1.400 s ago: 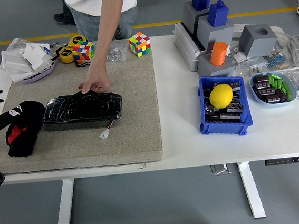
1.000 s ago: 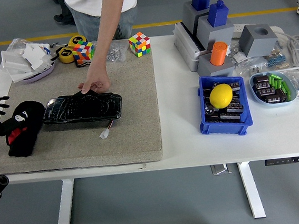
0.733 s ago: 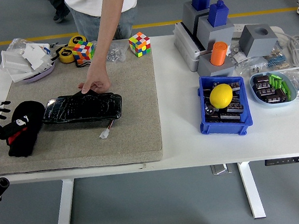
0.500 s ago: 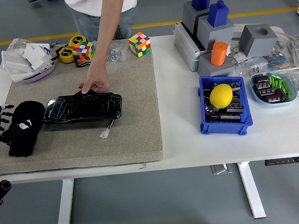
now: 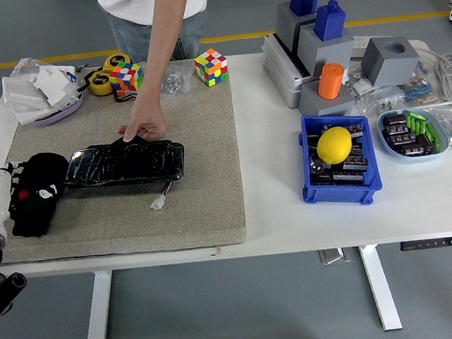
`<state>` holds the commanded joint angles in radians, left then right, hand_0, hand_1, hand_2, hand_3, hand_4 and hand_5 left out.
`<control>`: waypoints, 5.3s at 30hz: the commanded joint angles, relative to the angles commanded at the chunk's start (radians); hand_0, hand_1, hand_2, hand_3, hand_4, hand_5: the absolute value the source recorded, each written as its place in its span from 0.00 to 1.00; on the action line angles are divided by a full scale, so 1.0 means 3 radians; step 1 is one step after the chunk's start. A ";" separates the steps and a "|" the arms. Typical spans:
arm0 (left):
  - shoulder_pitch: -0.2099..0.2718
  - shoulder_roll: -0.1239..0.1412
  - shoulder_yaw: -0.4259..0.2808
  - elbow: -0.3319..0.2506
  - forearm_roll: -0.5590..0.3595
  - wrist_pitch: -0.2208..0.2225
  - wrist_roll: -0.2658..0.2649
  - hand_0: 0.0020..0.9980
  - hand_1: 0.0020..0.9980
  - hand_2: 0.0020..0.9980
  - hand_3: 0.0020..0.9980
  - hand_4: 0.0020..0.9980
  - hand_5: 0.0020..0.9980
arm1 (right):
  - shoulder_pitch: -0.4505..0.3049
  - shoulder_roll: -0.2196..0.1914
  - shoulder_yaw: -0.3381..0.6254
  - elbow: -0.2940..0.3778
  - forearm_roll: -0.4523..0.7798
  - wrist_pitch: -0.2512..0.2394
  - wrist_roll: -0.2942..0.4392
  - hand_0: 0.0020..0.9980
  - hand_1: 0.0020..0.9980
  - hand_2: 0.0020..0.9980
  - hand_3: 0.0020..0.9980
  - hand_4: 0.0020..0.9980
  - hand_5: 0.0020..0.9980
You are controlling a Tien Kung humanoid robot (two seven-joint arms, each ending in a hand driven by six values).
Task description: Pick the rag up,wipe the panel,place it on the desk
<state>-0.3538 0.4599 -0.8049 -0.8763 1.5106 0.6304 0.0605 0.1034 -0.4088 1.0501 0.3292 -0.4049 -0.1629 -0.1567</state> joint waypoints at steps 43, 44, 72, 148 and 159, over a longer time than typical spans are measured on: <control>-0.0007 -0.0028 -0.0011 0.0043 0.0219 0.0050 0.0127 0.18 0.13 0.39 0.57 0.61 0.18 | -0.0026 -0.0009 0.0010 0.0014 -0.0017 -0.0002 0.0005 0.75 0.67 0.70 0.62 1.00 0.59; -0.0012 -0.0023 -0.0004 0.0048 0.0223 0.0050 0.0131 0.18 0.13 0.39 0.57 0.61 0.18 | -0.0027 -0.0009 0.0016 0.0015 -0.0018 -0.0002 0.0005 0.75 0.67 0.70 0.62 1.00 0.59; -0.0059 0.0137 -0.0220 -0.0341 0.0534 0.0050 0.0274 0.18 0.10 0.35 0.57 0.54 0.11 | -0.0001 0.0006 -0.0024 -0.0006 0.0013 0.0020 0.0020 0.75 0.67 0.70 0.62 1.00 0.59; -0.0755 -0.0433 0.1124 -0.0737 0.0448 0.0050 0.0362 0.18 0.09 0.34 0.58 0.53 0.09 | 0.0026 -0.0064 -0.0140 -0.0026 0.0029 0.0084 -0.0005 0.75 0.67 0.70 0.63 1.00 0.59; -0.0756 -0.0420 0.1130 -0.0678 0.0427 0.0050 0.0352 0.18 0.09 0.35 0.58 0.54 0.09 | 0.0019 -0.0062 -0.0128 -0.0021 0.0015 0.0088 -0.0015 0.75 0.67 0.70 0.63 1.00 0.59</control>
<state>-0.5806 0.3340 -0.4659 -1.0798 1.6386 0.6454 0.1661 0.1093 -0.4275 1.0117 0.3229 -0.4005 -0.1364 -0.1612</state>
